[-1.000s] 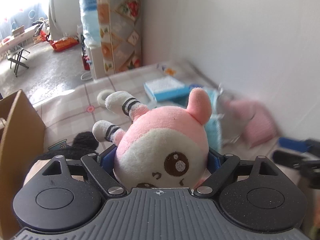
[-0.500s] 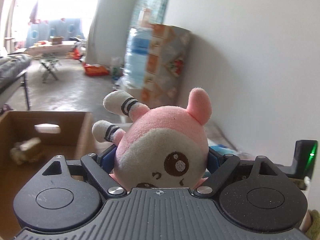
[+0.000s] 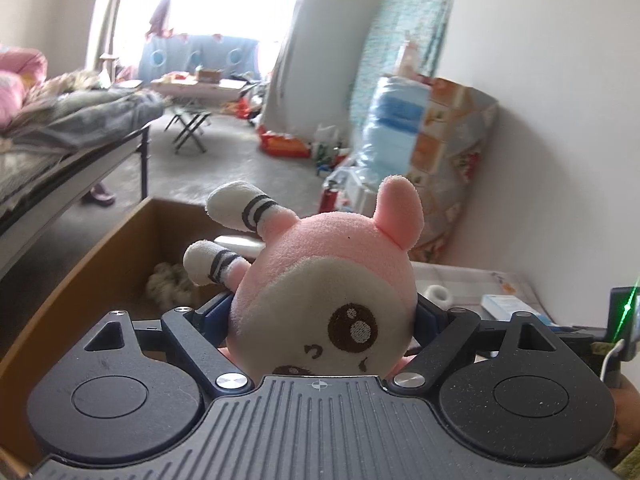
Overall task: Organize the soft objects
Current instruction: 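Lift the bunny with the left tool while the right tool grasps the yogurt cup, then carry bunny and yogurt cup over the box and open both tools to drop them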
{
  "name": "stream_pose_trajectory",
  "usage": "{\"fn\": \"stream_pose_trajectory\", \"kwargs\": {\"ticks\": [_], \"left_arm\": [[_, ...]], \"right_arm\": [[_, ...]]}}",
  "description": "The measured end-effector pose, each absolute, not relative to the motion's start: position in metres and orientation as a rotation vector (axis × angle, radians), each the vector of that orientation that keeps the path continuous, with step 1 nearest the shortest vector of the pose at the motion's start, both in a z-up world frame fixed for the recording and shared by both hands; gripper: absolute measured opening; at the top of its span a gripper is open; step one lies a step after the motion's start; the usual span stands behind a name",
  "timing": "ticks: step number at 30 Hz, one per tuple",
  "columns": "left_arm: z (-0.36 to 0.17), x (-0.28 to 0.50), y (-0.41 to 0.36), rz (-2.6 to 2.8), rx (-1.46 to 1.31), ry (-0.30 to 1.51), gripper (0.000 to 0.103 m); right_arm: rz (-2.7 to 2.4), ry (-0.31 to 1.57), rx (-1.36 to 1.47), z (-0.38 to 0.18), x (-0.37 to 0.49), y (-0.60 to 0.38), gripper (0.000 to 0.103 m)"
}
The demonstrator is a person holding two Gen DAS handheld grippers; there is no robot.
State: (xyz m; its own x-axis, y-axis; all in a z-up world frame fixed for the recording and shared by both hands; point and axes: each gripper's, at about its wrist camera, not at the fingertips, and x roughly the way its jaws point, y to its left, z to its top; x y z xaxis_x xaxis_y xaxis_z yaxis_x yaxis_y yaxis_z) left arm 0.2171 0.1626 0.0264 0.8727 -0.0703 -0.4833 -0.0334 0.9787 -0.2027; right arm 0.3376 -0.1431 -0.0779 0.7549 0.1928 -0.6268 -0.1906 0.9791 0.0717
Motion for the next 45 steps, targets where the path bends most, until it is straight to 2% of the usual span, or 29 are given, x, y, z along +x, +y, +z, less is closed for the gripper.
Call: {"fn": "stream_pose_trajectory", "kwargs": {"ticks": [18,24,33,39,45], "left_arm": [[0.017,0.188,0.209,0.025,-0.281,0.525,0.087],[0.024,0.18,0.206,0.006,-0.276,0.524,0.087],[0.04,0.171,0.208,-0.026,-0.266,0.548,0.087],[0.04,0.191,0.222,-0.041,-0.301,0.62,0.087],[0.024,0.24,0.24,-0.037,-0.402,0.752,0.087]], "right_arm": [[0.201,0.686,0.046,-0.067,0.318,-0.15,0.076],[0.236,0.641,0.065,-0.031,0.282,-0.157,0.076],[0.43,0.553,0.057,0.051,0.241,-0.127,0.076],[0.632,0.537,0.065,0.089,0.26,-0.064,0.076],[0.772,0.581,0.097,0.098,0.312,0.004,0.076]]}}
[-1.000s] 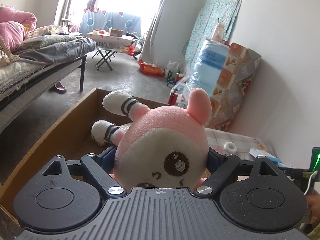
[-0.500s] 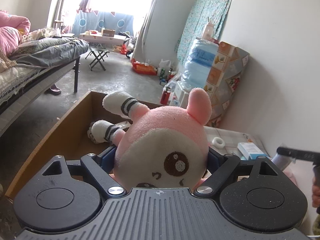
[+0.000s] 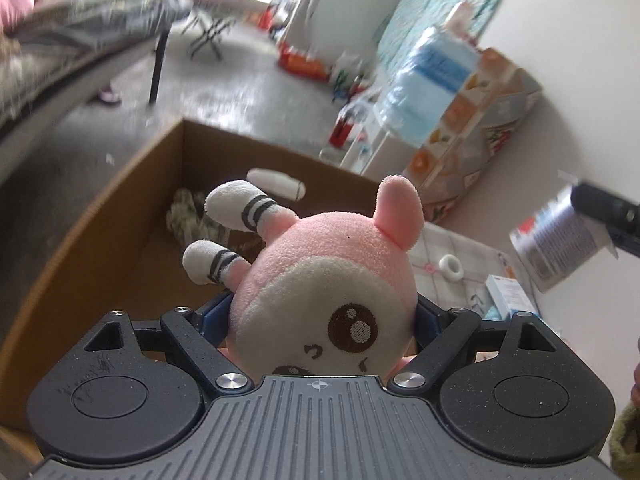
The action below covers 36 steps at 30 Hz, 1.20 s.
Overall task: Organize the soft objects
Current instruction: 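Carry bunny and yogurt cup over the box and open both tools to drop them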
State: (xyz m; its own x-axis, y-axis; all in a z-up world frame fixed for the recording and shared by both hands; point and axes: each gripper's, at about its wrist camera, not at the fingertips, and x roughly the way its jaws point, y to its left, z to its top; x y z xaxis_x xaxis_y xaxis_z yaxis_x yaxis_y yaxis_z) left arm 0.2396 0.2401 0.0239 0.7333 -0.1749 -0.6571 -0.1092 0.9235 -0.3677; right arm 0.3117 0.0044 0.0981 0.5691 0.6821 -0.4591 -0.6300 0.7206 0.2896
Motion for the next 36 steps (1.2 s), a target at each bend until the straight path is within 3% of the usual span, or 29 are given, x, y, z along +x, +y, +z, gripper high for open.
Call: {"fn": "stream_pose_trajectory", "kwargs": {"ticks": [17,28,36], "left_arm": [[-0.07,0.342,0.268,0.066,-0.627,1.096,0.088],[-0.099,0.366,0.267,0.028,-0.787,1.22,0.091],[-0.102,0.367,0.273,0.058,-0.832,1.212,0.093]], "right_arm": [[0.755,0.838,-0.161,0.003,0.428,0.145,0.076],[0.706,0.87,-0.308,-0.016,0.442,0.169,0.077],[0.682,0.912,-0.313,-0.033,0.452,0.169,0.077]]}}
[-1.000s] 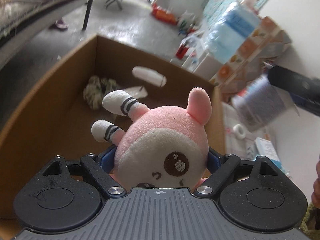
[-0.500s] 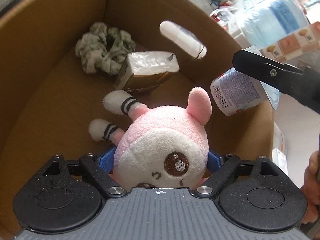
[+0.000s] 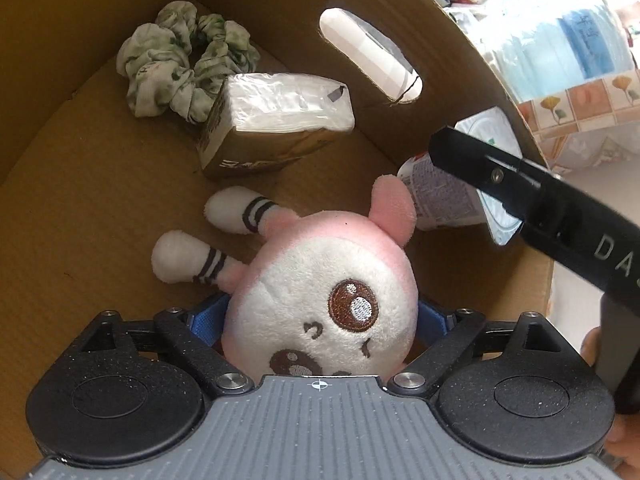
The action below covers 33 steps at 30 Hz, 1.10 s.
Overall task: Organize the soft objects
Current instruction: 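Carry bunny and yogurt cup over the box and open both tools to drop them, then withdraw both open tools from the box back over the bed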
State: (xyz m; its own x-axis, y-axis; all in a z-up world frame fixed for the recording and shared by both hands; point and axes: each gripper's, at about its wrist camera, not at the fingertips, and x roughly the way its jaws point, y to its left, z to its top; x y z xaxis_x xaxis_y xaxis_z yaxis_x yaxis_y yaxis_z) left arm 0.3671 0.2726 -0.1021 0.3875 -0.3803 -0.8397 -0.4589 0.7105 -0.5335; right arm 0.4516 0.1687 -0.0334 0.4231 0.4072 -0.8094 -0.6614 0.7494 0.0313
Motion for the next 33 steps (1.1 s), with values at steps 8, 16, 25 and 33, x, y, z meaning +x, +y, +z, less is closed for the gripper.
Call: {"fn": "stream_pose_trajectory", "kwargs": {"ticks": [8,16,25,33], "left_arm": [[-0.106,0.376,0.276,0.058,-0.858,1.22,0.095],[-0.111,0.383,0.274,0.057,-0.894,1.228,0.097],[-0.107,0.381,0.275,0.022,-0.906,1.212,0.097],[-0.085,0.362,0.293,0.023,-0.962,1.168,0.097]], "right_arm": [[0.68,0.911,-0.292,-0.031,0.453,0.165,0.076],[0.697,0.895,-0.255,-0.022,0.452,0.161,0.084],[0.692,0.823,-0.214,0.003,0.442,0.149,0.086],[0.696,0.754,-0.098,0.043,0.419,0.101,0.088]]}}
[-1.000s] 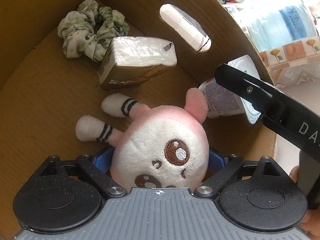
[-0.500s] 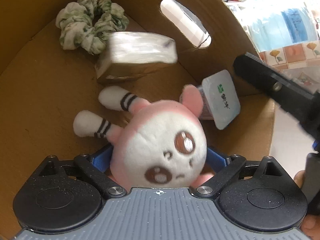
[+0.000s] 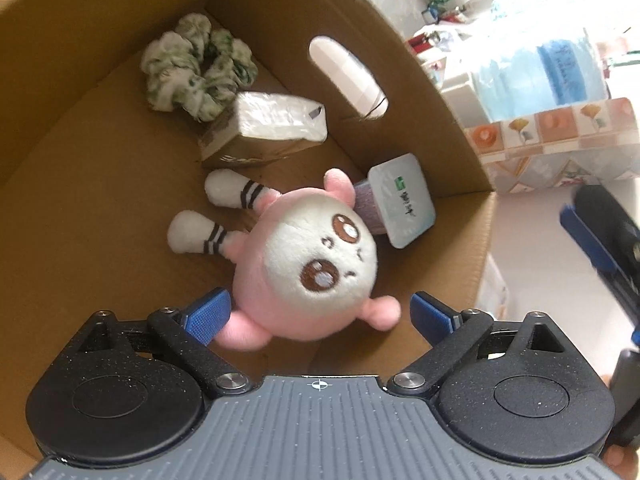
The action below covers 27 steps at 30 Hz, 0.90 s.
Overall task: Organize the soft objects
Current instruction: 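Withdraw both open tools from the box back over the bed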
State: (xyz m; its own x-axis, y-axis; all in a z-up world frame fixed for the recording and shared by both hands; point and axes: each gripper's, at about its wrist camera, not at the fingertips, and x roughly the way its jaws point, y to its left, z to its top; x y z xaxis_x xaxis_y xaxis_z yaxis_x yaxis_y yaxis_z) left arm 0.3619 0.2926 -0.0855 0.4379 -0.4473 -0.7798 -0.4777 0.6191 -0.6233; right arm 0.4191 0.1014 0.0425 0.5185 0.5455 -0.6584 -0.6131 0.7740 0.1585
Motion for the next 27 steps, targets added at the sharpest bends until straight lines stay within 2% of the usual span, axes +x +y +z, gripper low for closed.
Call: {"fn": "stream_pose_trajectory", "kwargs": {"ticks": [7,16,21,27], "left_arm": [[-0.05,0.325,0.3,0.034,-0.955,1.09,0.097],[0.016,0.258,0.281,-0.007,-0.826,0.928,0.099],[0.043,0.216,0.249,-0.105,-0.695,0.842,0.1],[0.04,0.179,0.183,-0.248,-0.529,0.819,0.1]], "right_arm": [[0.696,0.673,0.031,0.082,0.378,0.034,0.091],[0.632,0.536,0.188,0.11,0.28,-0.095,0.099],[0.532,0.529,0.28,0.093,0.219,-0.166,0.099],[0.41,0.57,0.429,0.033,0.162,-0.231,0.1]]}}
